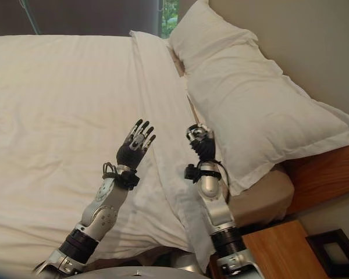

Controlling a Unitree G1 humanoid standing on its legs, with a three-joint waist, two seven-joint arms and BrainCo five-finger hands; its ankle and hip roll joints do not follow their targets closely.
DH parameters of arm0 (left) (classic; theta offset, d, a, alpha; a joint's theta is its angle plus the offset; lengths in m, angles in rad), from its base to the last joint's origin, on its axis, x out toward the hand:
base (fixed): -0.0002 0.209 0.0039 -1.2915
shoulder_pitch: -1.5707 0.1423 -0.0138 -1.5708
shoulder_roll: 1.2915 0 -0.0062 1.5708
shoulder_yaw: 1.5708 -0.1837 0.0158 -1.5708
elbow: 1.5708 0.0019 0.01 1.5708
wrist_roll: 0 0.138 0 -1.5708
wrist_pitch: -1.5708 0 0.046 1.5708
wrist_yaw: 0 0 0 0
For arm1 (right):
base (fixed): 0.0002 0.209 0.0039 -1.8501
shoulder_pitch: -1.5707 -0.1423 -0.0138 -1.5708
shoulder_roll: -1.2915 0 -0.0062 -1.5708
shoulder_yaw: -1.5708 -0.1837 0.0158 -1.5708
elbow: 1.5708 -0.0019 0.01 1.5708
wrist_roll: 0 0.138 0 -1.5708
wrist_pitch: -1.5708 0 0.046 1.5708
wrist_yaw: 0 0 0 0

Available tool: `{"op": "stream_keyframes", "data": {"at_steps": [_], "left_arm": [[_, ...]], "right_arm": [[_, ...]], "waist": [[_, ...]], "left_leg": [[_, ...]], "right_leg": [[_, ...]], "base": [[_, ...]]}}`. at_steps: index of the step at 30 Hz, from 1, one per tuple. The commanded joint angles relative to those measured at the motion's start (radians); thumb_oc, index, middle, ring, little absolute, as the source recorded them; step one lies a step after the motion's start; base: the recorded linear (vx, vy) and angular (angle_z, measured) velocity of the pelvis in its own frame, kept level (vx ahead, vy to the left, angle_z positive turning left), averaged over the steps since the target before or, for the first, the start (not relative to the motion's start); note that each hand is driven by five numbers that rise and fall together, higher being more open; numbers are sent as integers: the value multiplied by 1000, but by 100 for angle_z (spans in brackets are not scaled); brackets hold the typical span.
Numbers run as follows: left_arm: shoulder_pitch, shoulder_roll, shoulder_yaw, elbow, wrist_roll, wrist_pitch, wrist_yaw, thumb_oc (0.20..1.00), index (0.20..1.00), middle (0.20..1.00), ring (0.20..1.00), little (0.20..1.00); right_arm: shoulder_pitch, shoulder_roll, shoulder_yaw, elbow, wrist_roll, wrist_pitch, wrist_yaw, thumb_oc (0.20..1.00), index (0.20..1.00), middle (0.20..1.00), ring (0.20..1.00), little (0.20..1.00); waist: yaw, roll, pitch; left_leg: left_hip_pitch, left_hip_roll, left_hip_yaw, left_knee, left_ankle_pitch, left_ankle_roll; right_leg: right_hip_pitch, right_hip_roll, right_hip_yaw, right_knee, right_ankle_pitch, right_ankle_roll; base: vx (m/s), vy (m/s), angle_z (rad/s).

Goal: Making the bed.

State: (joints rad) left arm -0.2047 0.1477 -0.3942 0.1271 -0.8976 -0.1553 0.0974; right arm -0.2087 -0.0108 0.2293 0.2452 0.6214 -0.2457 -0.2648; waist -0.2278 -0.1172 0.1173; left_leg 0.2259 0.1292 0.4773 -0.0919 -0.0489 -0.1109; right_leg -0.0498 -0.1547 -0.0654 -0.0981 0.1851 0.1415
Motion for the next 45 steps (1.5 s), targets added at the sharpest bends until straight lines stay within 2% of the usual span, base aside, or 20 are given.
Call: {"op": "stream_keyframes", "data": {"at_steps": [1,3,5,9,12,15,20,25,26,27,32,35,43,45], "left_arm": [[-77,-10,9,-27,-51,-64,-50,1000,1000,1000,1000,1000],[-117,-35,13,21,-79,-79,-54,1000,1000,1000,1000,1000],[-135,-35,27,43,-87,-90,-64,1000,1000,1000,1000,1000],[-46,-13,104,128,-92,-85,-83,1000,1000,1000,1000,1000],[-14,-7,132,144,-90,-80,-91,1000,1000,1000,1000,1000],[66,9,205,167,-108,-63,-120,1000,1000,1000,1000,1000],[84,5,242,199,-117,-55,-114,1000,1000,1000,1000,1000],[50,5,247,238,-106,-58,-86,1000,1000,1000,1000,1000],[50,5,247,238,-106,-58,-86,1000,1000,1000,1000,1000],[20,-2,239,247,-86,-67,-66,1000,1000,1000,1000,1000],[-16,-4,229,244,-49,-72,-43,1000,1000,1000,1000,1000],[7,14,234,210,12,-64,-27,1000,1000,1000,1000,1000],[34,47,229,198,86,-45,-37,1000,1000,1000,1000,1000],[-3,35,216,256,112,-42,-8,1000,1000,1000,1000,1000]], "right_arm": [[-101,9,-45,-46,236,-140,81,200,200,200,200,200],[-141,75,-47,45,305,-177,71,200,200,200,200,200],[-150,82,-71,113,328,-173,78,200,200,200,200,200],[-35,59,-138,261,391,-117,151,200,200,200,200,200],[18,45,-160,307,401,-105,169,200,200,200,200,200],[140,3,-247,477,399,-45,212,200,200,200,200,200],[212,-26,-347,612,391,-7,215,200,200,200,200,200],[290,-64,-447,788,355,40,191,200,200,200,200,200],[289,-64,-447,788,355,40,191,200,200,200,200,200],[305,-81,-452,868,313,73,178,200,200,200,200,200],[320,-93,-447,928,256,97,164,200,200,200,200,200],[342,-110,-439,995,161,128,143,200,200,200,200,200],[364,-112,-384,1012,47,170,160,200,200,200,200,200],[352,-106,-340,986,20,173,167,200,200,200,200,200]], "waist": [[-4,-21,28],[-1,2,34],[-4,16,42],[-20,53,66],[-27,61,63],[-55,74,65],[-86,75,56],[-141,71,43],[-140,71,42],[-162,68,39],[-177,61,36],[-175,54,30],[-170,37,20],[-185,28,29]], "left_leg": [[-90,23,-82,5,50,31],[-101,16,-84,5,54,25],[-112,12,-83,5,57,23],[-134,7,-72,5,60,17],[-135,7,-67,5,58,16],[-121,4,-53,5,46,15],[-112,4,-41,5,43,16],[-97,2,-25,5,34,19],[-99,2,-24,5,35,19],[-89,2,-17,5,27,21],[-87,3,-12,5,27,21],[-85,7,-16,5,26,22],[-83,18,-29,5,36,18],[-75,15,-29,5,33,20]], "right_leg": [[43,-79,-41,35,-70,58],[35,-85,-40,23,-66,60],[25,-87,-39,18,-63,60],[1,-87,-30,11,-60,61],[-2,-87,-30,11,-61,61],[2,-85,-24,11,-67,64],[1,-78,-16,11,-64,63],[-3,-69,9,11,-61,67],[-5,-69,10,11,-60,67],[-1,-64,21,11,-62,71],[-2,-62,31,11,-59,72],[6,-63,25,11,-60,72],[19,-64,6,19,-60,66],[16,-58,13,22,-53,74]], "base": [[21,-5,5],[27,-1,10],[8,7,11],[-7,8,2],[0,0,0],[18,14,-2],[0,0,0],[-7,-3,-10],[-30,6,-14],[-9,14,-10],[-21,11,-15],[-22,10,-11],[-11,2,-2],[-30,58,7]]}}
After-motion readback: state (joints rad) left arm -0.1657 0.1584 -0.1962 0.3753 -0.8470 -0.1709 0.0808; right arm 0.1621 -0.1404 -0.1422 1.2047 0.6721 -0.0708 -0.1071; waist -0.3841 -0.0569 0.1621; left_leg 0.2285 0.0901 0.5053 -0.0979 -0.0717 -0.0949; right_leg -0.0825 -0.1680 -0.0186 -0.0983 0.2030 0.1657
